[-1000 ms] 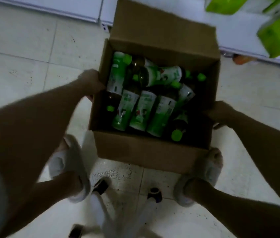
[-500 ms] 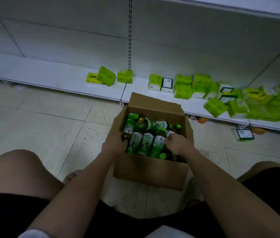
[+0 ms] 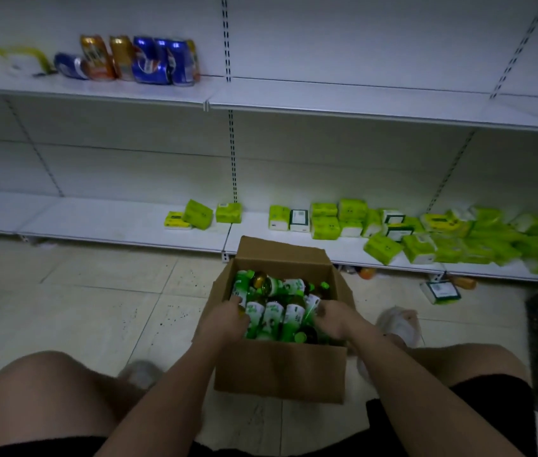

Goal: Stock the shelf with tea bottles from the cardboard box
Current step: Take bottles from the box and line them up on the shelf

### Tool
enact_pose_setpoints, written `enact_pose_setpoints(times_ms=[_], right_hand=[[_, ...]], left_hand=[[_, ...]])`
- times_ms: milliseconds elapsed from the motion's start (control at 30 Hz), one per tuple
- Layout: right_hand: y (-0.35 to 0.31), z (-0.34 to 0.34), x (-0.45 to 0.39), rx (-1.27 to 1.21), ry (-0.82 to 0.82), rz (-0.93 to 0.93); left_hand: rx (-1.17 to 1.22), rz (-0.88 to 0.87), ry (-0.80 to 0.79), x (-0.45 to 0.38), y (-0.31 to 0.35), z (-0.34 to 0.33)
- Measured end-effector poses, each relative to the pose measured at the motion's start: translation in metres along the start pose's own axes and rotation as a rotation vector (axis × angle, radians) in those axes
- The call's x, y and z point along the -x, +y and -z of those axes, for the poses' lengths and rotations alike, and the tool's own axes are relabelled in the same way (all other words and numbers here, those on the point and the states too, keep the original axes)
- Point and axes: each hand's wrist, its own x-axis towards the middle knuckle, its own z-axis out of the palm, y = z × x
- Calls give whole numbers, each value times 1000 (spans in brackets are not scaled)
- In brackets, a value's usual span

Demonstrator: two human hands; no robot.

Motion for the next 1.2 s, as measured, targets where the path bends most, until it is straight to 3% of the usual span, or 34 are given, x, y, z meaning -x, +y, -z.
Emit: enact_pose_setpoints(times_ms=[300,433,867,1033,1200], right_hand=[[84,-45,-95,-25,-34,34],[80,-48,-115,38,-60,43],[85,-98,-208,485,-464,215],[98,-82,-219,252,-405,168],[128,-42,-244,-234,-232,-108]], left_hand=[[-86,-25,-34,-72,19,-43],[-98,-25,-91,-138,13,-75],[-359,-69,-135,-233,5,-166],[-532,-116,-113,-271,12,-166],[-572,-232,-371,-319,32,-165]])
